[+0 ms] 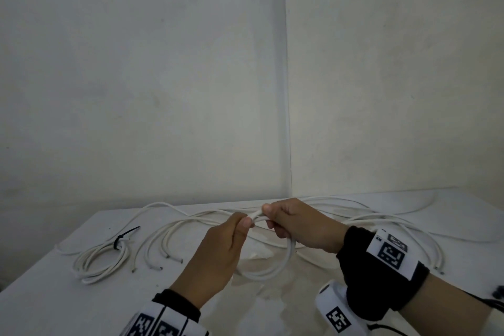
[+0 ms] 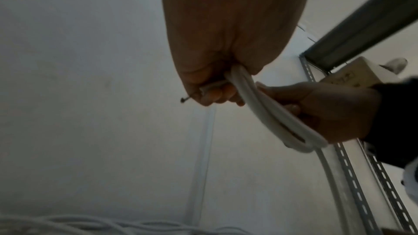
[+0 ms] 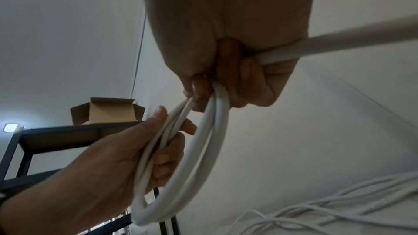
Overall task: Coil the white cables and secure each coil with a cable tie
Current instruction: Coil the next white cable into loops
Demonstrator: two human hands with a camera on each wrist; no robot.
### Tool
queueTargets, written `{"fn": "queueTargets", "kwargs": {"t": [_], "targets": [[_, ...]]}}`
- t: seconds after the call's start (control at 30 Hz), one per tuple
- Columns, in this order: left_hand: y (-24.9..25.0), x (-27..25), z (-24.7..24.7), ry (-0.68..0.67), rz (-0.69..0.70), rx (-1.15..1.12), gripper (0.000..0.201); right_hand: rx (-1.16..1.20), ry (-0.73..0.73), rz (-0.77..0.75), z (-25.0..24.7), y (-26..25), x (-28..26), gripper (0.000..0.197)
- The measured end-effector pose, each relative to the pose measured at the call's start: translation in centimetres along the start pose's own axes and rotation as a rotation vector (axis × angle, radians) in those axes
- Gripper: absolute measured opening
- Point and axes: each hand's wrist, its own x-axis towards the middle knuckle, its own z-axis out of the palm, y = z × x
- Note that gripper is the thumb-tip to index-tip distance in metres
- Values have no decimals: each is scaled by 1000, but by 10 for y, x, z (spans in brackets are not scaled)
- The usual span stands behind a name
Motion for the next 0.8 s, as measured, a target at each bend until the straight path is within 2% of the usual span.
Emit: {"fn": "queueTargets", "kwargs": {"t": [0.07, 0.17, 0.3, 0.43, 0.57, 0.73, 0.8], "targets": [[2, 1, 0, 6, 2, 7, 29, -10, 7, -1, -2, 0, -1, 39], [6, 1, 3, 29, 5, 17, 31, 18, 19, 11, -3, -1, -4, 38], [7, 2, 9, 129, -49, -83, 35, 65, 38, 7, -2, 0, -6, 51], [2, 4, 8, 190, -144, -191, 33, 136, 87, -4, 2, 4, -11, 42], [2, 5, 6, 215, -122, -130, 32, 122, 167, -60, 9, 10, -4, 42], [0, 0, 4, 143, -73, 25, 33, -38, 200, -86, 12, 14, 4, 39], [-7, -3, 1, 91, -80, 15, 35, -84, 199, -91, 13, 16, 5, 39]]}}
